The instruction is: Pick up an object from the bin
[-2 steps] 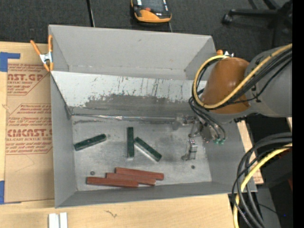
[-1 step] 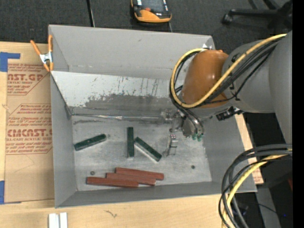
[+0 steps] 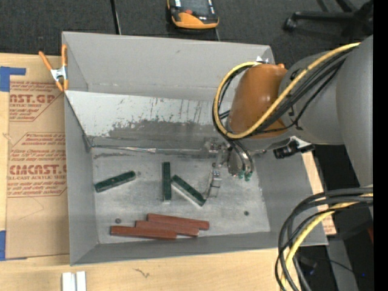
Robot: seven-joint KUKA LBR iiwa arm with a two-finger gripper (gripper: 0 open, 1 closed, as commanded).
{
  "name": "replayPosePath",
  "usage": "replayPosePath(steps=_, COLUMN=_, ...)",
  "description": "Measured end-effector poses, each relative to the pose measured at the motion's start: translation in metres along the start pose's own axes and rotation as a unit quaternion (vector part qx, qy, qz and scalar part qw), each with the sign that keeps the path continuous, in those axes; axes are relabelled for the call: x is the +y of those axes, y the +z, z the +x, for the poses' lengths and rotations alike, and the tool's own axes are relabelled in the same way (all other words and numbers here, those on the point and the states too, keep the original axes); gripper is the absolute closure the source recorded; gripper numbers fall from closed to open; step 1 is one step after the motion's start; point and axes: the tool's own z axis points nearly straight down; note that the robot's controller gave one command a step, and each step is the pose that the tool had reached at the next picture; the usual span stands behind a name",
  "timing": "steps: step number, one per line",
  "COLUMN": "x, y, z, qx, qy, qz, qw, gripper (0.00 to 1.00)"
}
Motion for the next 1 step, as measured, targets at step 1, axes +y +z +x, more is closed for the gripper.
replayPosePath(steps=1, x=0.0389, y=0.0573, z=-0.0144, qx=0.0017, qy=0.012, qz=0.001, qw=0.9999, gripper=0.0)
